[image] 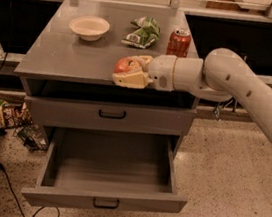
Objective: Place apple into middle drawer
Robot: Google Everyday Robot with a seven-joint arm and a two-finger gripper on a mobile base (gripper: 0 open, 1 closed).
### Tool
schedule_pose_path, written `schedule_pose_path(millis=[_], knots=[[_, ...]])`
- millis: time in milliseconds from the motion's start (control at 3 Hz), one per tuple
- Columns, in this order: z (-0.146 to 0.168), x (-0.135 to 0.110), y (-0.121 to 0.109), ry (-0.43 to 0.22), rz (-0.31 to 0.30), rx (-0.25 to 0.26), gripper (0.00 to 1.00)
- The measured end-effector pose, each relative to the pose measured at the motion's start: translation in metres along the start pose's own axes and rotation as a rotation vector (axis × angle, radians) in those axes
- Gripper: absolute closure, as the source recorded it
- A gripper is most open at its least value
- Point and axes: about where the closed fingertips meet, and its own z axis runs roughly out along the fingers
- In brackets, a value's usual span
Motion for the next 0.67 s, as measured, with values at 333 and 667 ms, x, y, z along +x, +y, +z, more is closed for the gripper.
schedule_pose_path(millis=[333,667], knots=[[-0.028,0.008,0.04,0.017,0.013,-0.039,1.0],[-0.041,0.034,0.076,0.052,-0.01,-0.045,1.0]])
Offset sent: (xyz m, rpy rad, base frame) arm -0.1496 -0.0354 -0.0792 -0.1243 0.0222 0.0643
